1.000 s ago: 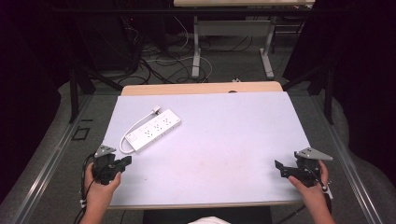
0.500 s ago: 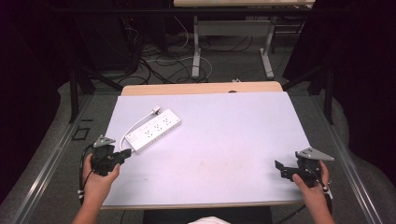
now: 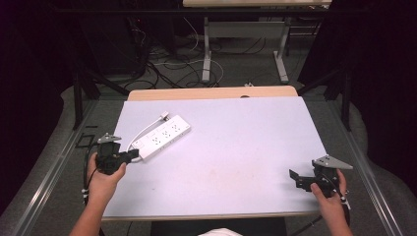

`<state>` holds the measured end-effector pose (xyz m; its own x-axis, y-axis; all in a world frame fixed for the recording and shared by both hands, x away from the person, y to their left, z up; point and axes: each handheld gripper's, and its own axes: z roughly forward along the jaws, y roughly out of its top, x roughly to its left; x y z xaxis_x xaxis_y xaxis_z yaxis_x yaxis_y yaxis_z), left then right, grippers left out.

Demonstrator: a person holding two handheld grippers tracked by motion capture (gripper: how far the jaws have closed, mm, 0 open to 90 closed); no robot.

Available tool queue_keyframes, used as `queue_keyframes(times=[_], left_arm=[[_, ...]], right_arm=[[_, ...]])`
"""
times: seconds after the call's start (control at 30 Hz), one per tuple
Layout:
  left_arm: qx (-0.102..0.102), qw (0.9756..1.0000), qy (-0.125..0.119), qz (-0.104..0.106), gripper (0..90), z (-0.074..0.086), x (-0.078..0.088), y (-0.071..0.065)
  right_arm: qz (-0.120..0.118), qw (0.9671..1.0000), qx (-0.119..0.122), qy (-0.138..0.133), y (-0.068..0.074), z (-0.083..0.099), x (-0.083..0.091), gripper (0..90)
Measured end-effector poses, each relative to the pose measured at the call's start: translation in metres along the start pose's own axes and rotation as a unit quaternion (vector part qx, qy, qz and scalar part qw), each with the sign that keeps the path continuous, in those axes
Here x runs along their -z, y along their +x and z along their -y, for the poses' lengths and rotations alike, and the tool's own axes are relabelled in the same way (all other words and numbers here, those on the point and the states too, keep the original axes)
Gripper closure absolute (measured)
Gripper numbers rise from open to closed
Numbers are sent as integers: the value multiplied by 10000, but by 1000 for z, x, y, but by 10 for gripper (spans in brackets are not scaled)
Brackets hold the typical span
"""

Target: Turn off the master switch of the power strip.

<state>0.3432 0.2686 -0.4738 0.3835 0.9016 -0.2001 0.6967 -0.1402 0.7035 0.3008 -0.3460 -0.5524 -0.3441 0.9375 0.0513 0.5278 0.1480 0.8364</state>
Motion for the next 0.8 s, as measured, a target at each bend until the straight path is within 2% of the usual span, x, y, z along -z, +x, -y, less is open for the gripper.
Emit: queue_keyframes(times=[0.03, 0.07, 0.1, 0.2, 0.3, 0.4, 0.43, 0.47, 0.5, 0.67, 0.73, 0.8], left_arm=[[-9, 10000, 36, 30, 900, -3, 0, 0], [-7, 10000, 2, 5, 900, -4, 0, 0], [-21, 10000, 60, 31, 900, -7, 1, 1], [-40, 10000, 14, 0, 900, -13, 1, 1], [-65, 10000, 33, -15, 900, -19, 2, 1], [-76, 10000, 7, -48, 900, -25, 2, 1], [-91, 10000, 27, -28, 900, -26, 2, 2], [-80, 10000, 15, -40, 900, -28, 2, 2], [-67, 10000, 64, -23, 900, -30, 2, 3], [-35, 10000, 24, -53, 900, -34, -4, 6], [-18, 9999, 128, -61, 900, -35, -5, 9], [15, 9999, 116, -83, 900, -36, -8, 11]], right_arm=[[25, 9998, -37, -177, 1, 1, -3, 25], [-14, 10000, 5, 85, 0, -1, 1, 24], [22, 9999, -25, -96, 0, 0, -2, 23], [6, 10000, -15, -91, 0, 1, -2, 17], [-46, 10000, 14, 42, 0, 0, 0, 15], [-53, 10000, 10, 41, 0, 0, 0, 10], [5, 10000, -7, -83, 1, 1, -2, 8], [9, 10000, -22, -90, 1, 0, -1, 3], [-46, 10000, 14, 37, 0, 0, 1, 0], [-39, 10000, 23, 37, 0, 0, 1, 0], [-26, 10000, 20, 25, 0, 0, 0, 0], [-21, 10000, -7, 65, 0, 0, 1, 0]])
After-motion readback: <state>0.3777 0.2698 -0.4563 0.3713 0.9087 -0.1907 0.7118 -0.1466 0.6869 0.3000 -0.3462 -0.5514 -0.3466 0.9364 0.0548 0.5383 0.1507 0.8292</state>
